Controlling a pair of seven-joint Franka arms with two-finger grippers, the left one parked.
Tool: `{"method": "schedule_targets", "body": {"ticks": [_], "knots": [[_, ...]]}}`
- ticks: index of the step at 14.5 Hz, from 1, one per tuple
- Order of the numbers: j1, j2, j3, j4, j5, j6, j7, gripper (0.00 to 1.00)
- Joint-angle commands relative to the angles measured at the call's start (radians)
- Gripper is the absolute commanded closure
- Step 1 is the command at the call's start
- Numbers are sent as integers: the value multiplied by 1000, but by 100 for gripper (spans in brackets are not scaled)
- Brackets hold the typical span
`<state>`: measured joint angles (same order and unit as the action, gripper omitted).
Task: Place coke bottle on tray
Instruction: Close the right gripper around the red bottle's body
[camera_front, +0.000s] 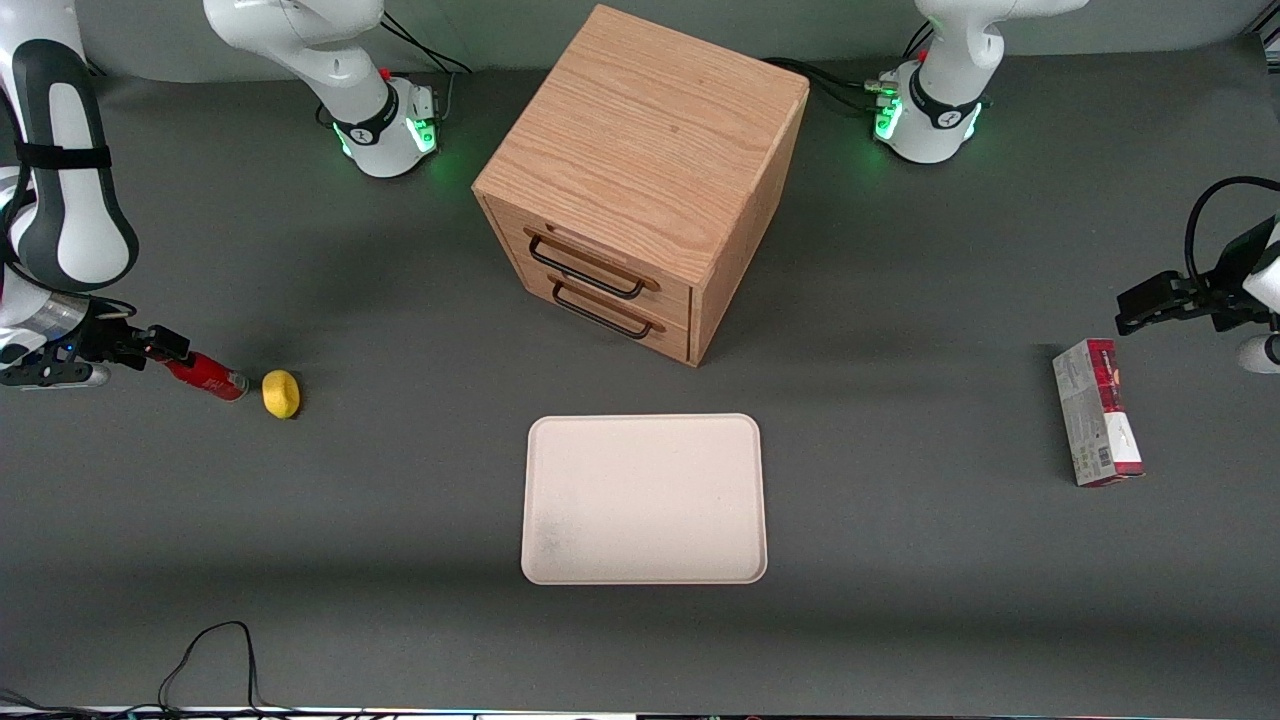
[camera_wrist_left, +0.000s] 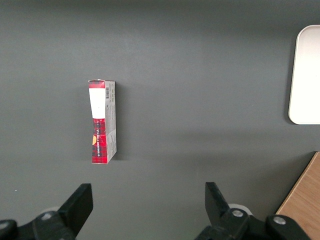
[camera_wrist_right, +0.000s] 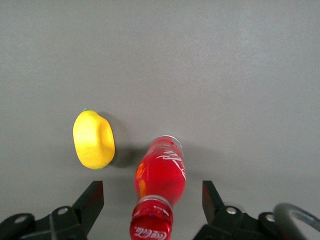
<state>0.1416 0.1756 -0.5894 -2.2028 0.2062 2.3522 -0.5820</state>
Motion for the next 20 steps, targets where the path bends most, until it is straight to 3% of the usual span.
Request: {"method": "schedule_targets", "body": {"ticks": [1,4,6,7,11,17,20], "knots": [[-4,4,2,-8,18,2,-35,36],[-4,4,2,-9,18,-1,-33,59],[-4,4,2,-8,18,-4,-30,82],[-5,4,2,-8,16,-7,-30,98],[-4,4,2,27,-11,-19,16,100],[-7,22,94,383,-43,-351,311,100],[-29,68,193,656,-80,-583,466,100]]}}
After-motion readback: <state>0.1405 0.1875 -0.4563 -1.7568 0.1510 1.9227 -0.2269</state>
